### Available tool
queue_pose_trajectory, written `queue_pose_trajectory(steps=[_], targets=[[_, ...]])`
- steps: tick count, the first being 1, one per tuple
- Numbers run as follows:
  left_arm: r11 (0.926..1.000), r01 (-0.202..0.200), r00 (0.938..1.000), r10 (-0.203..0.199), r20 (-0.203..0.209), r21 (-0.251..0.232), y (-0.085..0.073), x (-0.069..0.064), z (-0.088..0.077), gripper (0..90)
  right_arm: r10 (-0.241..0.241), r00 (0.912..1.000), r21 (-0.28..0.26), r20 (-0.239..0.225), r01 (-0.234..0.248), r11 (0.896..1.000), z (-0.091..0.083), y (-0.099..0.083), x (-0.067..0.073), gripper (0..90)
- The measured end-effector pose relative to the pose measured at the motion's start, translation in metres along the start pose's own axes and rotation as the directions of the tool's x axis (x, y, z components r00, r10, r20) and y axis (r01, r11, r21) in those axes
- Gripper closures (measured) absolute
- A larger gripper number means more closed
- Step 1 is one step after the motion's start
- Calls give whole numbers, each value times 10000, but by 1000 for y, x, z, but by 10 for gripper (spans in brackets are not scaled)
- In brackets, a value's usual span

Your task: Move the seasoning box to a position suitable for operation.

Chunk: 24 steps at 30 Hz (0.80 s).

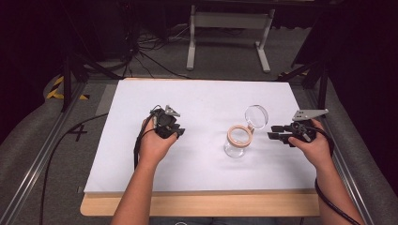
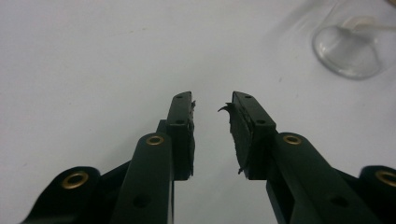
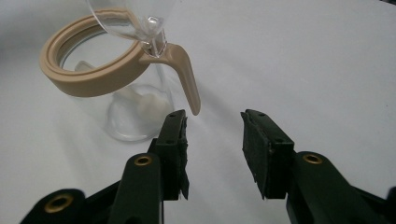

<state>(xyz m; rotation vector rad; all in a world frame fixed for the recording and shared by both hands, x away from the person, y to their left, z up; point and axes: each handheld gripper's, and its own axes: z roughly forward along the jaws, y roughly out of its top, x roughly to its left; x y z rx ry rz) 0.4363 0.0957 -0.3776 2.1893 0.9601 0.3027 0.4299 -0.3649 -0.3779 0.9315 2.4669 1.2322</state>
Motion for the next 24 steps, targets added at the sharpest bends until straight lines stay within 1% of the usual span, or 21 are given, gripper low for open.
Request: queue_pose_trajectory(steps=[2,5,8,10,11,12,13,14,16,17,18,19,20,21,22,23,24], targets=[[9996,180,9998,-178,122,-197,1,-3,0,712,61,9999,-2,-91,-61,10000,4,-1,-1,600],[9998,150,9998,-148,160,-129,5,-7,2,757,9,9999,62,-139,-8,10000,5,-2,0,601],[9997,230,9988,-233,437,84,13,-14,6,775,65,9999,46,-139,-65,10000,4,-1,1,602],[9997,214,9978,-218,629,67,18,-17,9,832,121,9998,-14,-172,-121,9999,2,0,2,606],[9998,136,9983,-143,560,122,20,-18,11,857,102,9997,-29,-200,-102,9999,2,1,2,611],[9996,204,9984,-215,525,204,22,-18,12,895,107,9996,-6,-257,-107,9999,3,1,4,617],[9996,263,9981,-268,546,107,24,-18,16,898,106,9996,-1,-269,-106,9999,3,2,5,619],[9989,477,9970,-479,610,48,25,-19,18,898,116,9995,14,-296,-115,9999,4,2,5,622],[9989,471,9965,-471,693,14,26,-20,22,899,60,9994,54,-338,-58,10000,4,2,7,629],[9994,314,9969,-323,713,138,27,-21,23,899,58,9993,75,-365,-55,10000,4,2,8,631],[9998,181,9974,-188,696,112,28,-24,27,899,78,9992,82,-380,-75,9999,3,2,8,633],[9998,181,9974,-188,696,112,28,-24,27,899,78,9992,82,-380,-75,9999,3,2,8,633],[9997,-177,9975,163,694,188,34,-29,32,898,69,9990,63,-440,-66,10000,1,2,9,636],[9995,-295,9973,287,679,116,36,-32,35,897,110,9989,61,-455,-108,9999,0,2,10,636],[9990,-436,9971,441,616,-105,38,-35,37,896,117,9990,38,-425,-116,9999,-1,1,10,636],[9983,-445,9969,468,638,-370,40,-38,39,891,124,9991,10,-409,-124,9999,-1,1,10,636],[9977,-372,9962,415,762,-561,42,-40,41,880,149,9989,9,-444,-148,9999,-2,1,10,636]])
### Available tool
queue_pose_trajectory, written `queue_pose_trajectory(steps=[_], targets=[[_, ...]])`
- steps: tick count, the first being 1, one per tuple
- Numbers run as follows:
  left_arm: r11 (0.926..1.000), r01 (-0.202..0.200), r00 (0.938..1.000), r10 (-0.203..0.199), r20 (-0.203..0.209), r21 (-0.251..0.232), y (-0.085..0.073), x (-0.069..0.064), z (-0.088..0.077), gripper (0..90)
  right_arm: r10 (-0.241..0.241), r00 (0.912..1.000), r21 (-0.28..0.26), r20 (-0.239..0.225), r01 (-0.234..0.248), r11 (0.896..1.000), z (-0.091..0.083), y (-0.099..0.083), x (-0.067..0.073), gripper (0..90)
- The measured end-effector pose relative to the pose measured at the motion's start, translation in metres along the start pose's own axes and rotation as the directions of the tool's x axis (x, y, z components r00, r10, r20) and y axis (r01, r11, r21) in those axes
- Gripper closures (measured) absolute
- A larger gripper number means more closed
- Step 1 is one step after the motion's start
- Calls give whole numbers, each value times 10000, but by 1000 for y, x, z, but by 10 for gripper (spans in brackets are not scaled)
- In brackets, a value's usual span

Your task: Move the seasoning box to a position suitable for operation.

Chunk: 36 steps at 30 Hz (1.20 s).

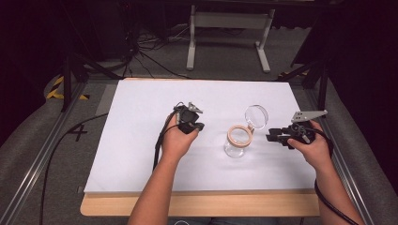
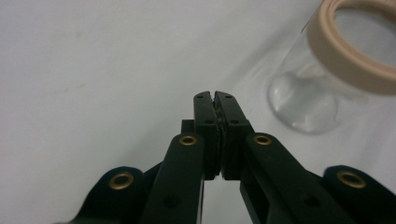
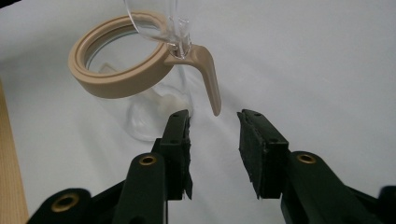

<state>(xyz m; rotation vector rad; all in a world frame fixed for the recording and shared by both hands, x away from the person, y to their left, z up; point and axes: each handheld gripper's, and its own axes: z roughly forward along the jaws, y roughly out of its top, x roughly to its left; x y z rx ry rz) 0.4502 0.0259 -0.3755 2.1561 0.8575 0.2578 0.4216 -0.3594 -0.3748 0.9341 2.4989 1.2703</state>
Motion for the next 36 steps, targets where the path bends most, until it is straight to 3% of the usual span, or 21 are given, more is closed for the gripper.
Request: queue_pose_trajectory(steps=[6,14,20,26,32,36], targets=[[9997,122,9984,-111,552,-195,9,-9,15,898,79,9998,29,-184,-78,10000,3,0,1,655],[9998,-187,9968,190,780,-41,17,-19,39,899,257,9987,63,-445,-255,9997,7,-1,1,663],[10000,64,9963,-59,862,-60,11,-18,52,898,419,9969,122,-670,-412,9991,9,-1,2,689],[9999,-11,9947,-7,1028,171,6,-21,62,898,486,9948,234,-897,-467,9986,9,1,5,737],[9998,-155,9880,130,1542,150,1,-29,69,898,117,9964,545,-837,-72,9985,8,2,6,858],[9990,-275,9892,222,1452,344,-1,-32,71,899,10,9972,556,-747,32,9984,7,2,6,868]])
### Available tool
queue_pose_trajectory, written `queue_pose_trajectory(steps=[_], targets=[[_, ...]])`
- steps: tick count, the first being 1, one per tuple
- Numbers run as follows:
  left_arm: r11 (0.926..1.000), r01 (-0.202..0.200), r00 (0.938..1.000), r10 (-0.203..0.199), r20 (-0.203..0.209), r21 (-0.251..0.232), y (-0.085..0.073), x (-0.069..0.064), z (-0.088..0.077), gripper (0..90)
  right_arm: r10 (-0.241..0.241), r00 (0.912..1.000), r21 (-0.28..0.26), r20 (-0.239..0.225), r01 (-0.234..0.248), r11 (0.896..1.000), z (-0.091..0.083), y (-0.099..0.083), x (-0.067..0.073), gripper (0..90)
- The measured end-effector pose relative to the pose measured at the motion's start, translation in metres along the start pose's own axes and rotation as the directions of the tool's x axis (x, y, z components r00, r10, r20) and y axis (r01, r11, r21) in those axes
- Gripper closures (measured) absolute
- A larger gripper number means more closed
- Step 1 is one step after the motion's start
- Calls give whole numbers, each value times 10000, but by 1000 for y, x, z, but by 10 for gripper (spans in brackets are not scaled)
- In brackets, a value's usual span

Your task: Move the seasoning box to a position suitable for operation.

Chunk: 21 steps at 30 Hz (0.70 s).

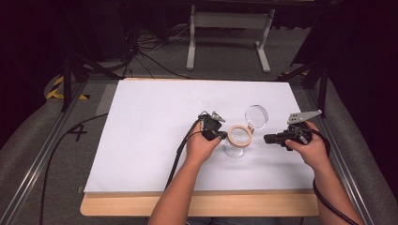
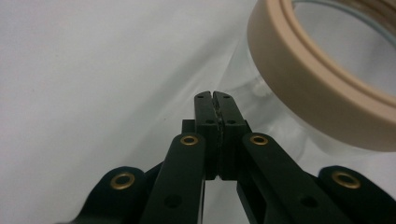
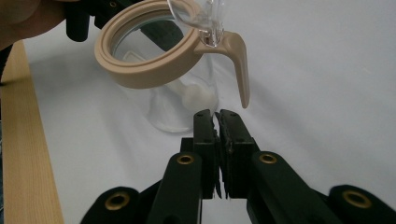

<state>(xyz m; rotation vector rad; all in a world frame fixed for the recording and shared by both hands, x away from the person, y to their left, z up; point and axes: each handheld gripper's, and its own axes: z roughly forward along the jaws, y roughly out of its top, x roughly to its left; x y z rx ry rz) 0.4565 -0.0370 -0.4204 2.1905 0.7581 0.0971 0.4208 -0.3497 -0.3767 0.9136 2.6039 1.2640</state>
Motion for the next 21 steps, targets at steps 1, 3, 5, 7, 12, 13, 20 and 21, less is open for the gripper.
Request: queue_pose_trajectory(steps=[1,3,5,7,12,13,20,21], targets=[[9999,31,10000,-30,63,-127,-1,1,1,898,-20,10000,-4,16,20,10000,-1,0,0,870],[9998,92,9998,-88,198,-190,-2,2,1,899,1,10000,-7,9,-1,10000,-2,0,0,872],[9997,155,9997,-151,182,-203,-5,1,2,899,-4,10000,-24,57,4,10000,-3,0,0,873],[10000,33,9999,-32,162,-42,-7,1,3,899,19,10000,-45,94,-18,10000,-4,0,-1,873],[9998,-149,9994,144,320,156,-11,-3,5,898,5,9999,-35,154,-4,10000,-6,0,-1,871],[9996,-152,9991,142,399,258,-11,-5,4,899,36,9999,-51,154,-35,10000,-7,0,0,870],[9983,-484,9969,461,644,336,-13,-21,6,898,-42,9998,-94,213,44,9999,-12,1,1,872],[9987,-432,9966,412,716,264,-13,-23,6,898,-40,9997,-103,221,42,9999,-13,1,1,872]])
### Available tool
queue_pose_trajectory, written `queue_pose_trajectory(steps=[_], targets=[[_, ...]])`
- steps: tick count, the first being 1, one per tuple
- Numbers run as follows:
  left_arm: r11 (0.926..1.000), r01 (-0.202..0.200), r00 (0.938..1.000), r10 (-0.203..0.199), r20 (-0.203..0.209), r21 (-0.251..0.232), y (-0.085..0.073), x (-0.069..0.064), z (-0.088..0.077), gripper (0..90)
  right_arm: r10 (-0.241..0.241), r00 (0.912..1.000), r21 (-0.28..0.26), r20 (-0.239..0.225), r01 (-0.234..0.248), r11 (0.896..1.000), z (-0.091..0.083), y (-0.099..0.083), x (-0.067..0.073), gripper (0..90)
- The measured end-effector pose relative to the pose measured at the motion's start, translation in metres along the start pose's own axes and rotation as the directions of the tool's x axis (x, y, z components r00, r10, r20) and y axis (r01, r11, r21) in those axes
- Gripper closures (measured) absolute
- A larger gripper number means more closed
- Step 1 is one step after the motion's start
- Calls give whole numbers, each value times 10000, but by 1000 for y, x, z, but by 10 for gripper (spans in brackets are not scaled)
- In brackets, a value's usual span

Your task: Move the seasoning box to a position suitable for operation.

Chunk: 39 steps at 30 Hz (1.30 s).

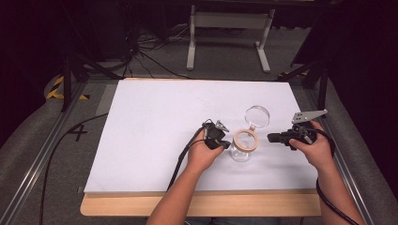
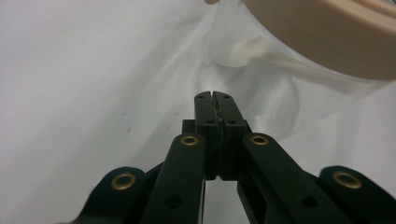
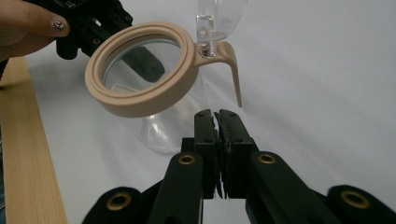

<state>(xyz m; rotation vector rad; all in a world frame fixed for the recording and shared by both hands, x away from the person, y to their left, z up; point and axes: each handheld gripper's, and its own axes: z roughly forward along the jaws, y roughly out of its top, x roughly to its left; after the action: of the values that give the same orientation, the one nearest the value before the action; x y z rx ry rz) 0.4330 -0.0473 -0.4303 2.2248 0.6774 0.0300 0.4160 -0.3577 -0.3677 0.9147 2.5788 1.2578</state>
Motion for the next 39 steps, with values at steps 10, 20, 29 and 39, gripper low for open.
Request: queue_pose_trajectory(steps=[10,20,29,39], targets=[[9961,-858,9959,850,320,227,4,-25,9,896,63,9999,-75,132,-62,10000,-12,-2,1,873],[9911,-1252,9916,1235,385,463,11,-38,16,893,122,9995,-202,300,-116,9997,-22,-7,3,876],[9877,-1440,9888,1411,492,609,13,-42,19,867,178,9991,-204,392,-170,9996,-28,-10,4,874],[9940,-998,9950,997,39,441,21,-32,-6,855,231,9990,-356,384,-218,9991,-30,-11,6,881]])
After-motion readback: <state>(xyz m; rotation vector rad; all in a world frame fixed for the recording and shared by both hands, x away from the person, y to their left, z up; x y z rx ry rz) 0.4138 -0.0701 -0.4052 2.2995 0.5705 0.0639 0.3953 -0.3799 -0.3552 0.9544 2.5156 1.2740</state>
